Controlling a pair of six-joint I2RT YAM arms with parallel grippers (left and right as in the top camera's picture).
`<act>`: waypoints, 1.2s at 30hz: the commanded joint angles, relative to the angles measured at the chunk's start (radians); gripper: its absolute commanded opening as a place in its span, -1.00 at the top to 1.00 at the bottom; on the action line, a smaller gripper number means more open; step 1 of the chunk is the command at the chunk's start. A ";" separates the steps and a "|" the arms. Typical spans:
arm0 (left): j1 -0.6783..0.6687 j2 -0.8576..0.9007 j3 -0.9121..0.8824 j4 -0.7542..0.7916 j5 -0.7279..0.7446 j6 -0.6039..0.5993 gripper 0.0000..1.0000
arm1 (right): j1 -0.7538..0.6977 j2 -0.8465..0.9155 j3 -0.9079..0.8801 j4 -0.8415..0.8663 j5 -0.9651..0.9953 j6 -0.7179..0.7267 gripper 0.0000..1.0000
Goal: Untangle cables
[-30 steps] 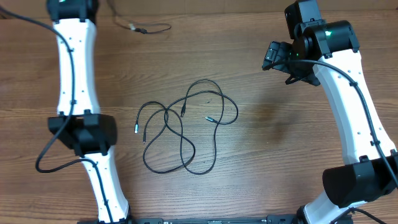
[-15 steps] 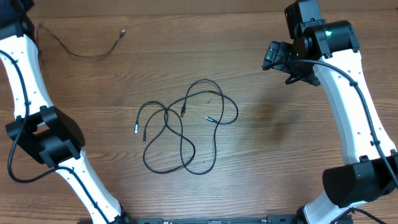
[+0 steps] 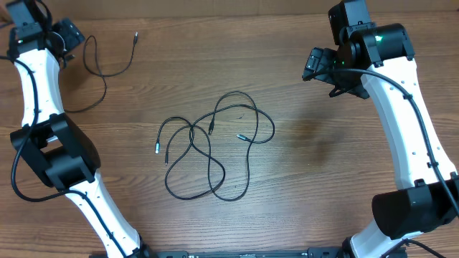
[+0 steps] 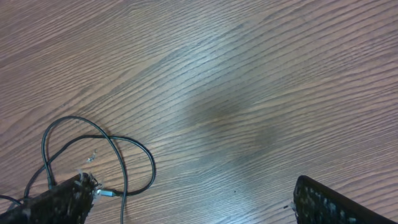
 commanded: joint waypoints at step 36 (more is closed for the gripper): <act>-0.113 0.112 0.068 0.132 0.132 0.227 -0.44 | -0.002 -0.001 0.011 0.003 0.014 0.008 -1.00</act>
